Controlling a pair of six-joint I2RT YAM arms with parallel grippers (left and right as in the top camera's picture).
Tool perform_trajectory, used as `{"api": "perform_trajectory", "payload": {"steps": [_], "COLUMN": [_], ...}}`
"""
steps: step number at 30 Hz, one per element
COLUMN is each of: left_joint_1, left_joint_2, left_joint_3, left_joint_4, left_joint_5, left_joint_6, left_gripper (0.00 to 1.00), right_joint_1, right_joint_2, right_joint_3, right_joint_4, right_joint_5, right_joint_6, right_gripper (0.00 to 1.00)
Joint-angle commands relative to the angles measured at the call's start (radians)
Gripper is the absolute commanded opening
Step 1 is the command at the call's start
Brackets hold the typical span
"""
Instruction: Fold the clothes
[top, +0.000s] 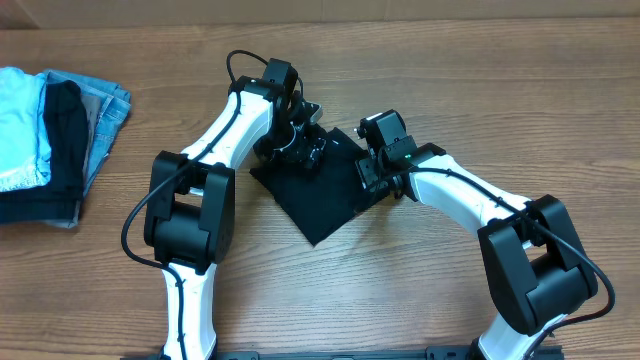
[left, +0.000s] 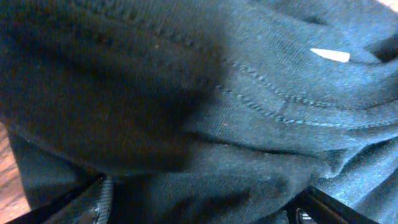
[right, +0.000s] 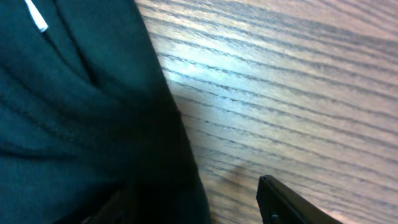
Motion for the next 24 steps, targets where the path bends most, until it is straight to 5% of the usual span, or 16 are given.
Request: {"api": "perform_trajectory", "payload": {"steps": [1, 5, 10, 14, 17, 24], "left_joint_1": [0.000, 0.000, -0.001, 0.017, 0.067, 0.107], "left_joint_2": [0.011, 0.001, -0.106, -0.168, -0.165, -0.039], "left_joint_3": [0.011, 0.011, 0.096, 0.116, 0.096, 0.093], "left_joint_4": [-0.037, -0.127, -0.088, -0.110, -0.114, -0.117], "left_joint_5": [-0.034, -0.030, -0.029, -0.211, -0.210, 0.043], "left_joint_6": [0.005, -0.081, -0.097, -0.124, -0.123, 0.070], "left_gripper": [0.85, 0.79, 0.84, 1.00, 1.00, 1.00], "right_joint_1": [-0.010, -0.010, -0.010, -0.010, -0.008, -0.006], "right_joint_2": [0.008, 0.000, 0.000, 0.000, 0.000, 0.021], "right_joint_3": [0.027, 0.234, 0.464, 0.454, 0.452, 0.452], "right_joint_4": [-0.009, -0.261, -0.544, -0.629, -0.640, -0.618], "right_joint_5": [0.047, 0.016, -0.247, -0.332, -0.348, -0.382], "right_joint_6": [-0.016, -0.014, -0.011, -0.006, -0.003, -0.003], "right_gripper": [0.71, 0.85, 0.85, 0.72, 0.41, 0.39]}}
